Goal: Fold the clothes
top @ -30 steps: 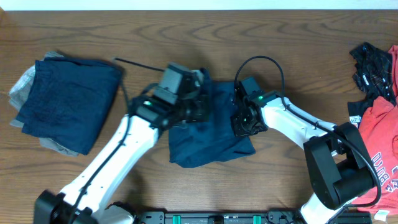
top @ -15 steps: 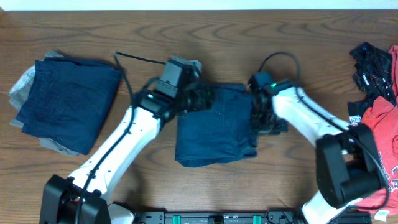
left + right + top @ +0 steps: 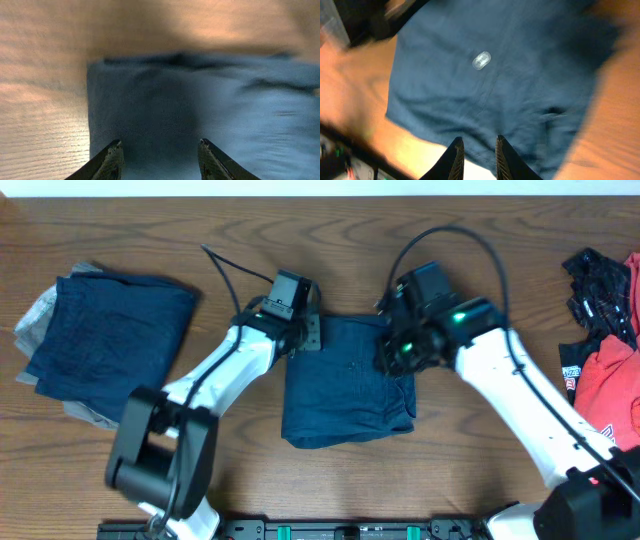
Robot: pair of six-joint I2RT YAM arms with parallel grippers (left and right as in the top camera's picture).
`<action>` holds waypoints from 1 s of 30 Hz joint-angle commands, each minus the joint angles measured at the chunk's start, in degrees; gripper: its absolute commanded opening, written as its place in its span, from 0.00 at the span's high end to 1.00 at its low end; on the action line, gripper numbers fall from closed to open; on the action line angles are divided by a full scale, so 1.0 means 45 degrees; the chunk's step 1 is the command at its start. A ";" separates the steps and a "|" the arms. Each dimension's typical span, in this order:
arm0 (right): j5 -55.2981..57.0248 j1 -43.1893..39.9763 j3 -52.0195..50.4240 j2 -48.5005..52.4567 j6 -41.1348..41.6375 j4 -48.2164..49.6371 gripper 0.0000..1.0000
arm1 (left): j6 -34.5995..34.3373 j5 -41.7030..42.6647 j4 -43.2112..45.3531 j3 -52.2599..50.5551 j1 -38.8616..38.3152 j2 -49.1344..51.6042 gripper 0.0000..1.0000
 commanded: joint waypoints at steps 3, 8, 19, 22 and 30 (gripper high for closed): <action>-0.0695 0.1229 -0.1826 0.0447 -0.0155 0.0699 0.79 | 0.0374 -0.0248 -0.0636 0.0223 0.0403 0.1073 0.51; 0.0126 0.1409 -0.4036 0.0656 0.0806 0.2234 0.80 | 0.0364 -0.0243 -0.2137 0.0223 0.0874 0.1253 0.50; 0.4794 -0.0427 -0.5911 0.0889 0.1603 0.5989 0.75 | -0.0146 0.1996 -0.7082 0.0223 0.0583 0.1229 0.49; 0.5178 -0.1171 -0.5901 0.0889 0.1598 0.7689 0.71 | -0.0170 0.3269 -0.8320 0.0228 0.0418 0.1020 0.45; 0.4124 -0.1768 -0.5804 0.0889 0.1350 0.9034 0.62 | -0.0146 0.1059 -0.7854 0.0228 0.0432 -0.1705 0.22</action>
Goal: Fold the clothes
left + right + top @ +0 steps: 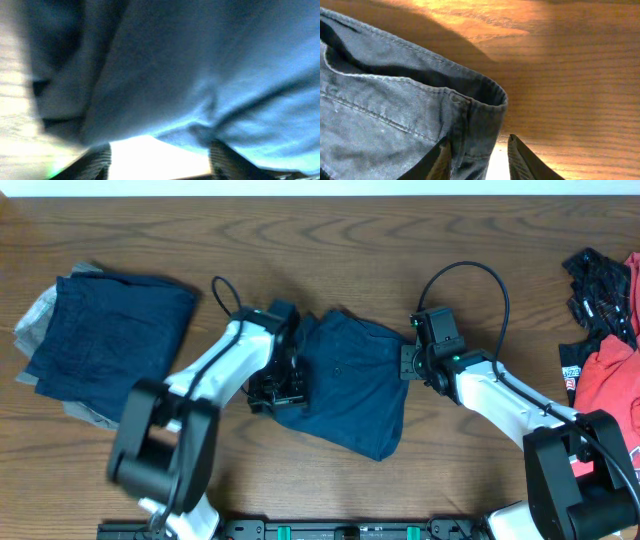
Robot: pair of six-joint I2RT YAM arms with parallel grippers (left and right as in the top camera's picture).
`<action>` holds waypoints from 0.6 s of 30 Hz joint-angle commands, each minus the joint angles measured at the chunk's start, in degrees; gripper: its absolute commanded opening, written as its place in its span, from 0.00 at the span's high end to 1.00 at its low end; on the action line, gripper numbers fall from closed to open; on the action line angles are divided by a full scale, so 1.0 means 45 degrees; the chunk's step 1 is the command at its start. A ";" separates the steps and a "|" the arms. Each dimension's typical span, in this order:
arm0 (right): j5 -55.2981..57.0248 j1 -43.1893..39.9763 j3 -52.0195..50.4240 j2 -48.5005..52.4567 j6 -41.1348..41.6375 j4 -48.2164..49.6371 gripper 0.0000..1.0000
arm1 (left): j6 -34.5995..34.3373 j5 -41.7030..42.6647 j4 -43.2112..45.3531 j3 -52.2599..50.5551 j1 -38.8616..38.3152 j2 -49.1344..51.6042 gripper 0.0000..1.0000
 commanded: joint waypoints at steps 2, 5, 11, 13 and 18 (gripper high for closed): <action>0.0087 0.0019 -0.0058 0.0155 -0.0063 -0.0253 0.60 | 0.0291 -0.2195 0.1477 0.0068 0.0136 -0.1957 0.05; 0.0068 0.0131 -0.0058 0.0155 -0.0058 -0.0447 0.57 | 0.1739 -0.2385 0.3206 0.0063 0.0136 -0.2171 0.00; -0.0466 0.0165 -0.0058 0.0155 -0.0049 -0.0665 0.53 | 0.3002 -0.2414 0.4940 0.0063 0.0233 -0.0821 0.02; -0.0457 0.0165 -0.0058 0.0155 -0.0053 -0.0753 0.53 | 0.3036 -0.2404 0.5663 0.0063 0.0398 -0.0165 0.02; -0.0457 0.0160 -0.0058 0.0155 -0.0053 -0.0918 0.51 | 0.3220 -0.1821 0.7038 0.0063 0.0568 0.1015 0.02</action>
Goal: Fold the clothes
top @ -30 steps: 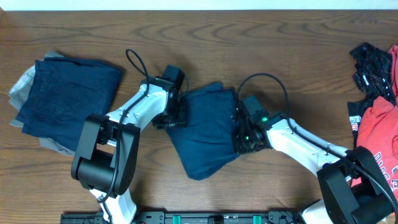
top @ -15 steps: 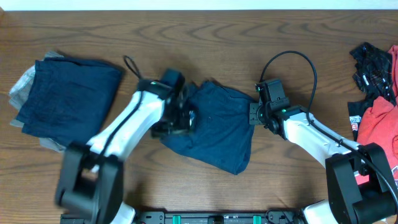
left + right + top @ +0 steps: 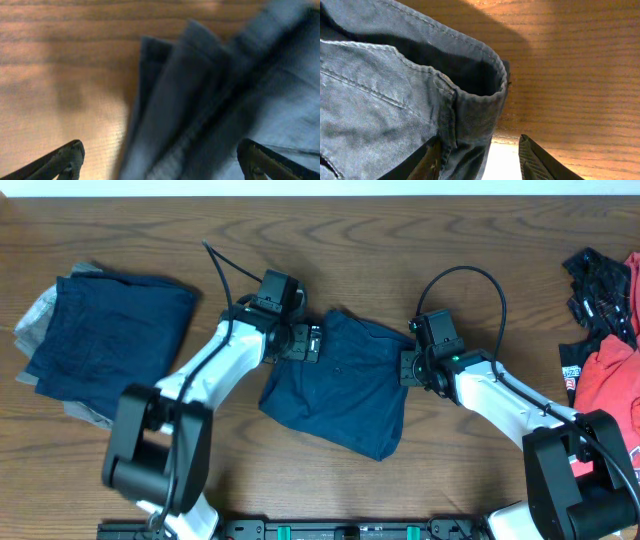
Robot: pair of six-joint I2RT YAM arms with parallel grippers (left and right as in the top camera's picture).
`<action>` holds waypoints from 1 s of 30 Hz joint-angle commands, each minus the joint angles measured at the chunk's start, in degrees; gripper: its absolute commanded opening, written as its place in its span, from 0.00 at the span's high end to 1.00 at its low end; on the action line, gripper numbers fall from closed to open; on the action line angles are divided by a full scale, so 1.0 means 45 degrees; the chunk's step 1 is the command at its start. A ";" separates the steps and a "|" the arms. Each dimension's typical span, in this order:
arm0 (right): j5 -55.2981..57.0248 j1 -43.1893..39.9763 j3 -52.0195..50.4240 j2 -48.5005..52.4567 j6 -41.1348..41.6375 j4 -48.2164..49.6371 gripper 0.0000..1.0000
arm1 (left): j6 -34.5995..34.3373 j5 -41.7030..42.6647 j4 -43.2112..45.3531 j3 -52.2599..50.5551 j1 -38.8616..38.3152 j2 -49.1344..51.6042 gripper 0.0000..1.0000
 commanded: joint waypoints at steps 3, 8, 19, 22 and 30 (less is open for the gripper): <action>-0.0083 0.0083 -0.0053 0.0155 -0.0058 -0.0112 0.51 | 0.0670 0.1117 0.0680 0.0019 0.0044 0.1001 0.01; -0.0083 0.0083 -0.0053 0.0155 -0.0058 -0.0194 0.51 | 0.0665 0.2195 0.0578 0.0019 -0.0044 0.1545 0.53; -0.0058 -0.0253 0.0005 -0.0826 -0.0073 -0.1379 0.50 | 0.0549 0.2521 0.0389 0.0219 0.1098 -0.0777 0.94; -0.0058 -0.0583 0.0010 -0.1617 -0.0185 -0.1807 0.50 | 0.0330 0.1355 0.0393 0.0316 0.2244 -0.2127 0.94; -0.0063 -0.0918 0.0010 -0.3293 -0.0306 -0.2152 0.49 | 0.0340 -0.1146 0.0641 0.0364 0.6747 -0.5280 0.94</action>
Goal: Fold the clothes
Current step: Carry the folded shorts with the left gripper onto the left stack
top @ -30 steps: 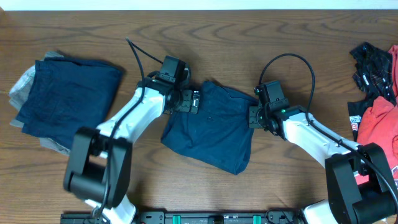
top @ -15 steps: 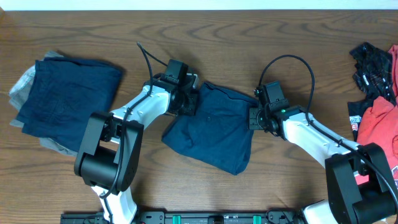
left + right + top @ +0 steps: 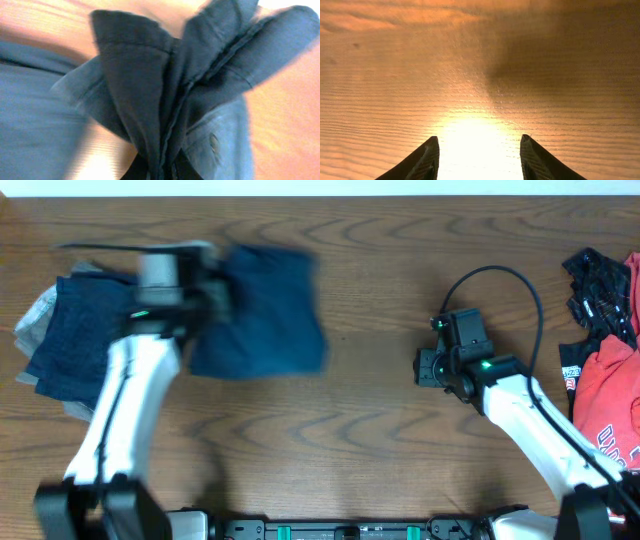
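Observation:
The folded dark blue denim garment (image 3: 258,310) hangs blurred at the table's upper left, beside the stack. My left gripper (image 3: 215,292) is shut on its bunched edge; in the left wrist view the folds (image 3: 165,95) fan out from between the jaws. My right gripper (image 3: 479,160) stands open over bare wood (image 3: 480,75) at right of centre (image 3: 432,368), holding nothing.
A stack of folded dark blue clothes (image 3: 105,330) over a grey piece (image 3: 35,320) lies at the far left. A pile of unfolded red and black clothes (image 3: 605,330) sits at the right edge. The wooden table (image 3: 360,420) spreads between them.
My left gripper has shut on the folded denim and carried it from the table's middle to the upper left, beside the stack. My right gripper has let go and drawn back to the right.
First both grippers were at the top edge of the folded denim in the middle. Then the left gripper was at its left side and the right at its right corner, the piece skewed. Now the left holds it near the left stack, the right empty.

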Robot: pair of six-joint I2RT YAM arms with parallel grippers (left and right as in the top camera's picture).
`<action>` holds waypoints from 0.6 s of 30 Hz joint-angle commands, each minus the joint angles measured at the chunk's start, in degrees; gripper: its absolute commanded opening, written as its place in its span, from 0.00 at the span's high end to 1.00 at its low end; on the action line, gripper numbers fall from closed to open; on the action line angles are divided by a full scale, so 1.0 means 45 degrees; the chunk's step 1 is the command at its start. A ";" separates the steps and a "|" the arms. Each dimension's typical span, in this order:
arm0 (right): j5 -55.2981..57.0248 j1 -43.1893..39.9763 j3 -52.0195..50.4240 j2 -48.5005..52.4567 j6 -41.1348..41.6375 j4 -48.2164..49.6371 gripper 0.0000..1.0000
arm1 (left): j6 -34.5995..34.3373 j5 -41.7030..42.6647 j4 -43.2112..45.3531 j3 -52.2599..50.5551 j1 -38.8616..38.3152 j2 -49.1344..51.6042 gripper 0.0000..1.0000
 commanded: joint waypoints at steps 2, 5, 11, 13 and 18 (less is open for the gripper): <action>-0.0005 -0.0092 0.0010 -0.0457 -0.0199 -0.0049 0.49 | -0.0053 -0.1515 0.0136 0.0306 0.2492 -0.0971 0.92; -0.0010 -0.0092 0.0010 -0.0457 -0.0199 -0.0073 0.49 | -0.0058 -0.1637 0.0068 0.0291 0.4269 -0.0733 0.76; -0.0010 -0.0092 0.0010 -0.0457 -0.0199 -0.0287 0.49 | -0.2050 -0.1627 -0.0165 0.0277 0.6635 0.0903 0.76; -0.0005 -0.0092 0.0010 -0.0457 -0.0199 -0.0379 0.49 | -0.2181 -0.1622 -0.0243 0.0277 0.6941 0.1413 0.75; -0.0005 -0.0092 0.0010 -0.0457 -0.0199 -0.0549 0.50 | -0.2501 -0.0452 -0.0257 0.0277 0.7062 0.2093 0.58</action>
